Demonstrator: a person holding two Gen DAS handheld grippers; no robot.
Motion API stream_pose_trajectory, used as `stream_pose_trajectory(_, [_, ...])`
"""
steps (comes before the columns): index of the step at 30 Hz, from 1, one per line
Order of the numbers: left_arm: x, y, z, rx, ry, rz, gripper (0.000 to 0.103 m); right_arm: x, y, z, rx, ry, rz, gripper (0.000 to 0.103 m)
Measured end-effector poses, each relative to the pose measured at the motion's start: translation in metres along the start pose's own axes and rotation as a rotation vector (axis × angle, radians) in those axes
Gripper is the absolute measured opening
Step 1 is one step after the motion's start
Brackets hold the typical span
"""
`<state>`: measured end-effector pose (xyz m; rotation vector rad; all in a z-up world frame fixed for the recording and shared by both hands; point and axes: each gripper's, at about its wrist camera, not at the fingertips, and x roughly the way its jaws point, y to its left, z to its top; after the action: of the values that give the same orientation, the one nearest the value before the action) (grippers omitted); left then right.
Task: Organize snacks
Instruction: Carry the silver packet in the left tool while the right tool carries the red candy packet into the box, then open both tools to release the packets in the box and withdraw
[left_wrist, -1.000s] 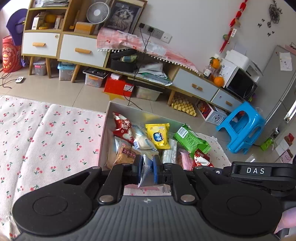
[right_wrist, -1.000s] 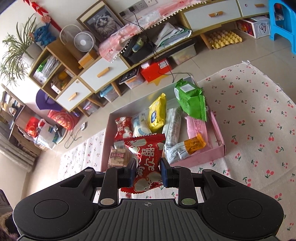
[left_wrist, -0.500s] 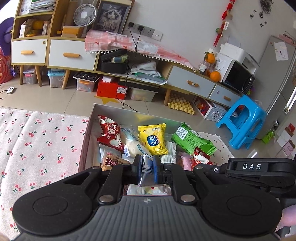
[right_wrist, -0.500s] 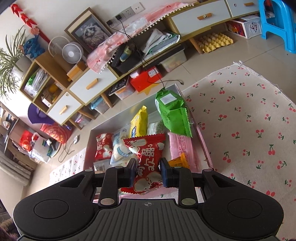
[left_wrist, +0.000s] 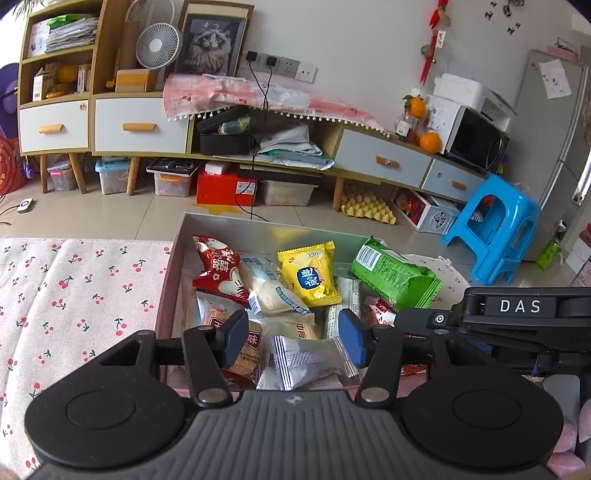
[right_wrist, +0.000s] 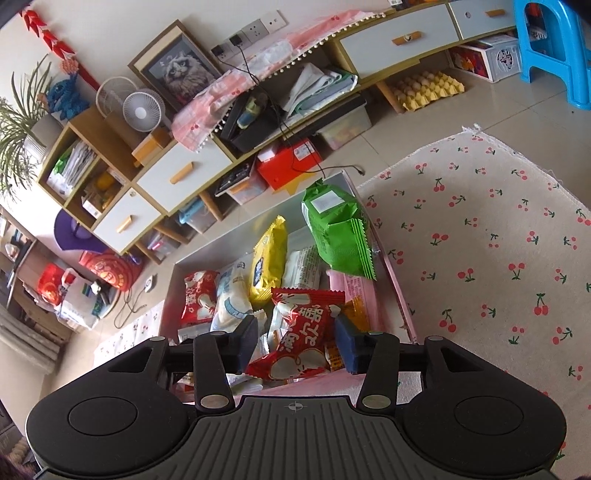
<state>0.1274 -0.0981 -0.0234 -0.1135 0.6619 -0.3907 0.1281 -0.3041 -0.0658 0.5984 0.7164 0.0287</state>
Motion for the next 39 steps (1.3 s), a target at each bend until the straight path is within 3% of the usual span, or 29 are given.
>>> stream_pose_trajectory(10, [-0.01,-0.004,0.005,0.008,-0.013,0.016,0.073,-0.017,0.008,0.003,-0.029,-0.031,0.014,0.07])
stream_pose_trajectory(12, [-0.014,-0.003,0.005,0.018,-0.017,0.023,0.081,-0.021,0.008,0.004,-0.035,-0.032,0.013,0.071])
stream_pose_trajectory(15, [-0.023,-0.001,0.003,0.028,-0.03,0.054,0.095,-0.029,0.006,0.005,-0.045,-0.051,-0.001,0.083])
stream_pose_trajectory(18, [-0.032,0.004,0.0,0.021,-0.033,0.091,0.1,-0.038,0.001,0.006,-0.052,-0.062,-0.015,0.084])
stream_pose_trajectory(29, [-0.06,0.028,-0.015,-0.052,0.06,0.237,0.102,-0.066,-0.02,-0.002,-0.09,-0.036,-0.107,0.084])
stream_pose_trajectory(39, [-0.083,0.02,-0.033,-0.069,0.116,0.233,0.102,-0.092,-0.015,-0.042,-0.199,0.059,-0.164,0.088])
